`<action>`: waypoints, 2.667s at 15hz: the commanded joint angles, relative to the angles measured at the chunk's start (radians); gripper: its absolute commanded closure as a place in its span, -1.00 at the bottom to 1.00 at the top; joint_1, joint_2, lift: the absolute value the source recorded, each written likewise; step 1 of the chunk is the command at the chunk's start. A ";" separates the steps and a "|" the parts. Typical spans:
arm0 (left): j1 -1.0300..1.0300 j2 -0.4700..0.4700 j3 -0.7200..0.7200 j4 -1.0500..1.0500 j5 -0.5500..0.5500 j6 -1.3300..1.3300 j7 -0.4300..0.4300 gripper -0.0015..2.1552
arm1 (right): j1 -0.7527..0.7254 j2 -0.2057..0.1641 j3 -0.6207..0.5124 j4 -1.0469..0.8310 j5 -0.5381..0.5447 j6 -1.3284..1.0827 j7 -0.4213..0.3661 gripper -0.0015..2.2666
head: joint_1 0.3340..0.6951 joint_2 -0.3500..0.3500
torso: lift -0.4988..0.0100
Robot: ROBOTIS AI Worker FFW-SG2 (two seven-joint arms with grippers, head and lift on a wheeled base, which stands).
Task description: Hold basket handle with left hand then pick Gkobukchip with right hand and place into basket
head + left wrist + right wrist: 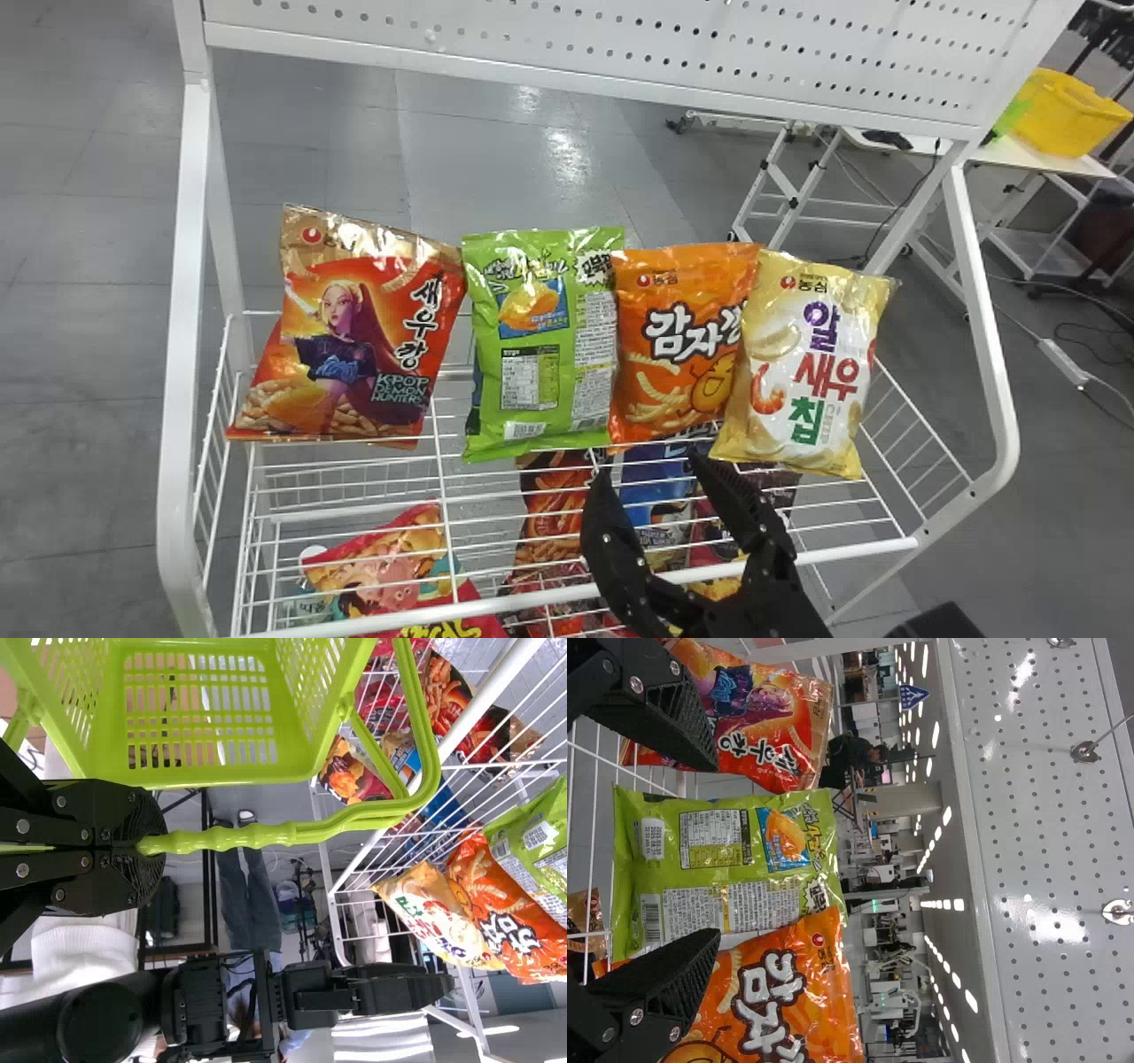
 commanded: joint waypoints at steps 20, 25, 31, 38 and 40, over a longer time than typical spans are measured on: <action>0.012 0.009 -0.011 -0.014 -0.001 0.001 0.004 0.61 | -0.219 0.028 0.009 0.086 0.046 0.208 -0.019 -0.85 | 1.00 -1.00 | 0.83; 0.001 0.020 -0.009 -0.017 -0.001 0.001 0.012 0.61 | -0.387 0.028 0.009 0.160 0.083 0.325 -0.035 -0.85 | 1.00 -1.00 | 0.83; 0.005 0.021 -0.005 -0.011 -0.003 0.001 0.013 0.61 | -0.537 0.028 0.050 0.265 0.120 0.399 -0.036 -0.85 | 1.00 -0.94 | 0.83; -0.006 0.029 0.006 0.024 -0.006 0.001 0.009 0.61 | -0.637 0.028 0.099 0.339 0.178 0.466 -0.064 -0.85 | 1.00 -0.77 | 0.83; -0.006 0.029 0.005 0.026 -0.006 0.001 0.007 0.61 | -0.647 0.028 0.095 0.336 0.176 0.518 -0.065 -0.25 | 1.00 -0.71 | 0.83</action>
